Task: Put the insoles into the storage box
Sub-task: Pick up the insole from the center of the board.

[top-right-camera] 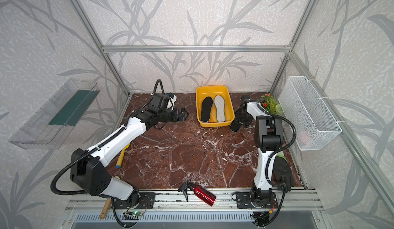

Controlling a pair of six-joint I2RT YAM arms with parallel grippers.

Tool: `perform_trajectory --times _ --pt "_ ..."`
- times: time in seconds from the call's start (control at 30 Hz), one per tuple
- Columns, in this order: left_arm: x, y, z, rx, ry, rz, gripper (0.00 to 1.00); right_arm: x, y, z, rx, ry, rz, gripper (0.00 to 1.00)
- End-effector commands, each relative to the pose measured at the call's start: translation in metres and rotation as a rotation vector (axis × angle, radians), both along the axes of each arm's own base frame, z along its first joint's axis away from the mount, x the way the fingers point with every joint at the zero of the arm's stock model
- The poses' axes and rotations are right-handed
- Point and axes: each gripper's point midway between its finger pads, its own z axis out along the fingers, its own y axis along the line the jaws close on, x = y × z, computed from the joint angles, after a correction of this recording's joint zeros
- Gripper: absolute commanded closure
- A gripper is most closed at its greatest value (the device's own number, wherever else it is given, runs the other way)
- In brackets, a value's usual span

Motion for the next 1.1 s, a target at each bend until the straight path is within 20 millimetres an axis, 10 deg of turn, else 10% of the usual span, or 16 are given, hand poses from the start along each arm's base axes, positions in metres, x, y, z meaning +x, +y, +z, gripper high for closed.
perform_trajectory --times 0.0,0.53,1.07 --pt "0.001 0.003 0.015 0.013 -0.035 0.001 0.01 0.007 -0.004 0.002 -0.02 0.003 -0.002 0.57" --pt "0.0 0.004 0.014 0.015 -0.032 0.006 0.01 0.004 -0.009 -0.028 -0.015 0.054 -0.008 0.75" --pt "0.001 0.003 0.014 0.009 -0.027 0.008 0.01 0.003 -0.02 -0.013 0.019 -0.056 0.026 1.0"
